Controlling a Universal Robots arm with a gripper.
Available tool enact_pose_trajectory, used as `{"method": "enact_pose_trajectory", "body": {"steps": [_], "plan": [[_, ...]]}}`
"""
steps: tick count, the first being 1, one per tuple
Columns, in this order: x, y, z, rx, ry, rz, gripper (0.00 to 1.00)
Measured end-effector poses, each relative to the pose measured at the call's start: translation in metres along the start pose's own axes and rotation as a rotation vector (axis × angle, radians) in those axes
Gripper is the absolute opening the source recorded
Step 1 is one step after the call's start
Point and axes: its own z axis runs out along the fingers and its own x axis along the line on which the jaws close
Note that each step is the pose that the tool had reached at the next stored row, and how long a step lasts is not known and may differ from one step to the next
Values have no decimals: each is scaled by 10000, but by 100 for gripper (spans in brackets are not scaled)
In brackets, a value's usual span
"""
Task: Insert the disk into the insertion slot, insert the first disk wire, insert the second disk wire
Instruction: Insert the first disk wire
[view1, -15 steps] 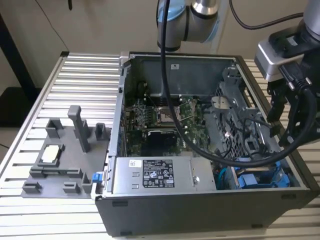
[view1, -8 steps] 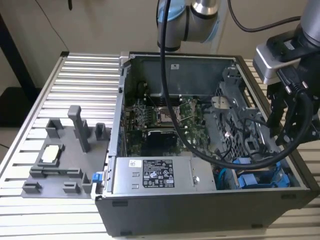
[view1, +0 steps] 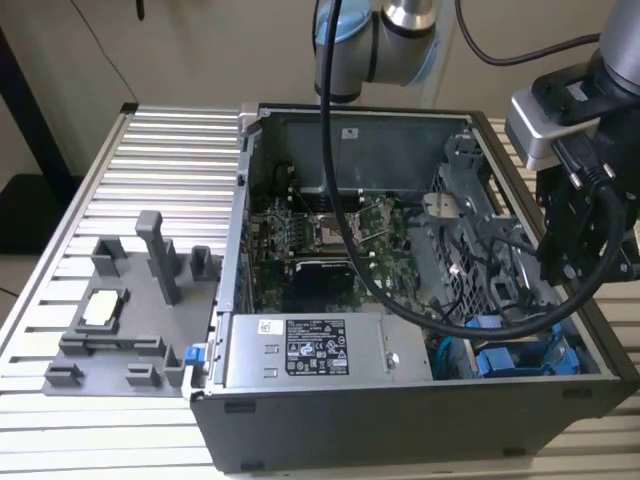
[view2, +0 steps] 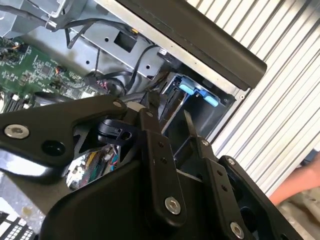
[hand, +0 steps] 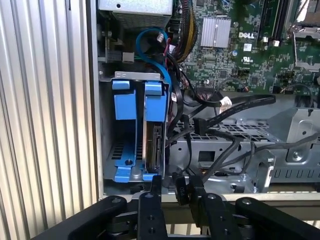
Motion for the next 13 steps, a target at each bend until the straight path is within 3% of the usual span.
{"method": "enact_pose_trajectory", "body": {"steps": [1, 2, 10, 13], "plan": [[-1, 0, 1, -1, 17, -4, 35], [-1, 0, 1, -1, 22, -5, 28], [-4, -1, -2, -7, 141, -33, 28], [-3, 0, -1, -9, 187, -43, 19]]}}
